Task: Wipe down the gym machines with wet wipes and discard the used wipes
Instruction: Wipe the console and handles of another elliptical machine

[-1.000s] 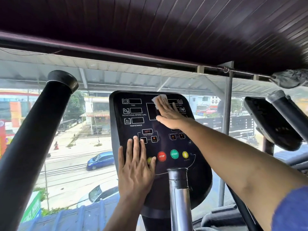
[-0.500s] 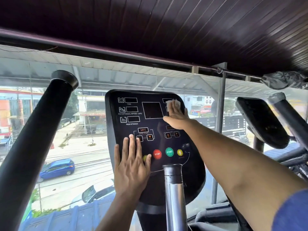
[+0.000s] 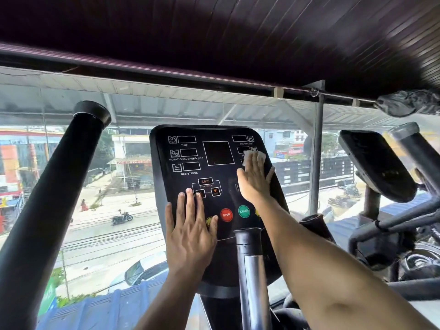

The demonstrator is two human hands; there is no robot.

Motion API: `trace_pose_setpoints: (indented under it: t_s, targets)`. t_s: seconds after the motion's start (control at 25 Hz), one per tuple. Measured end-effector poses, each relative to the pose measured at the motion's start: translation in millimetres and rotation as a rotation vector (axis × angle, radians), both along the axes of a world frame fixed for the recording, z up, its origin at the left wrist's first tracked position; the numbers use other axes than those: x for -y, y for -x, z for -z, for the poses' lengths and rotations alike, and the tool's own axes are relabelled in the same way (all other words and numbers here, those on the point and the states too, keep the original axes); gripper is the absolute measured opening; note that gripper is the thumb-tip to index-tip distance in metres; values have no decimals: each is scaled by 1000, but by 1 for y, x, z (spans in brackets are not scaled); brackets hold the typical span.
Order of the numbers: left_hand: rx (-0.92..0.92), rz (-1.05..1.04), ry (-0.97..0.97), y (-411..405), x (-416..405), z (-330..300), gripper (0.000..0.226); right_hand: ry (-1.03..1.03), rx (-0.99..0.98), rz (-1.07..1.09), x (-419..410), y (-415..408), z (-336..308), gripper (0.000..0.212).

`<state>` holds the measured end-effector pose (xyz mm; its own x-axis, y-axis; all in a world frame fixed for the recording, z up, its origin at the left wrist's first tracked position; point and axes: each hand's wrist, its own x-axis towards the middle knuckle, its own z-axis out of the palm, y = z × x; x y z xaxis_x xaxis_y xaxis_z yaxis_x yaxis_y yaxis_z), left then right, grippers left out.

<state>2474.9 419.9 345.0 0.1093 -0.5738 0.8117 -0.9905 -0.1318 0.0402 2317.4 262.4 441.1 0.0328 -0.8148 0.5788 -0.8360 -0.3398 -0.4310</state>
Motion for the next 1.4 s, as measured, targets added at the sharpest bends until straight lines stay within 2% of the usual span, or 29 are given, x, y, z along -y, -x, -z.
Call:
trace_pose_setpoints:
  t_s: [0.16, 0.24, 0.32, 0.4, 0.52, 0.68, 0.76, 0.84, 1.0, 1.12, 1.24, 1.32, 1.4]
  targets:
    - [-1, -5, -14, 0, 0, 2, 73, 116, -200, -142, -12, -4, 3, 76]
    - [-4, -4, -15, -2, 1, 2, 73, 147, -159, -115, -19, 4, 19, 84]
    - [-2, 0, -6, -1, 2, 3, 72, 117, -61, -18, -17, 18, 33, 80]
    - [-5, 1, -12, -2, 1, 2, 72, 52, 39, 53, -5, 20, 26, 70]
    - [3, -11, -24, -1, 1, 2, 72, -20, 84, 44, 7, 3, -7, 69]
    - [-7, -7, -31, 0, 1, 1, 71, 44, -104, -95, -10, 0, 0, 69]
    - [-6, -6, -27, -1, 0, 1, 71, 73, -200, -85, -27, 14, 28, 74]
    - [-7, 3, -28, 0, -1, 0, 71, 42, -202, -15, -22, 27, 41, 71]
    - [-9, 17, -22, -1, -1, 1, 70, -15, -16, 0, 6, 6, -9, 68]
    - [-11, 17, -7, -1, 0, 1, 70, 55, -180, -102, 6, -27, -31, 70]
    - [-11, 29, 4, -1, 1, 3, 68, 138, -279, -191, -22, -23, 7, 78]
    - [-21, 31, 8, -2, 2, 3, 68, 123, -258, -138, -25, 0, 36, 81]
    - [-27, 37, 13, -1, 2, 2, 68, 61, -196, -47, -15, 19, 35, 79]
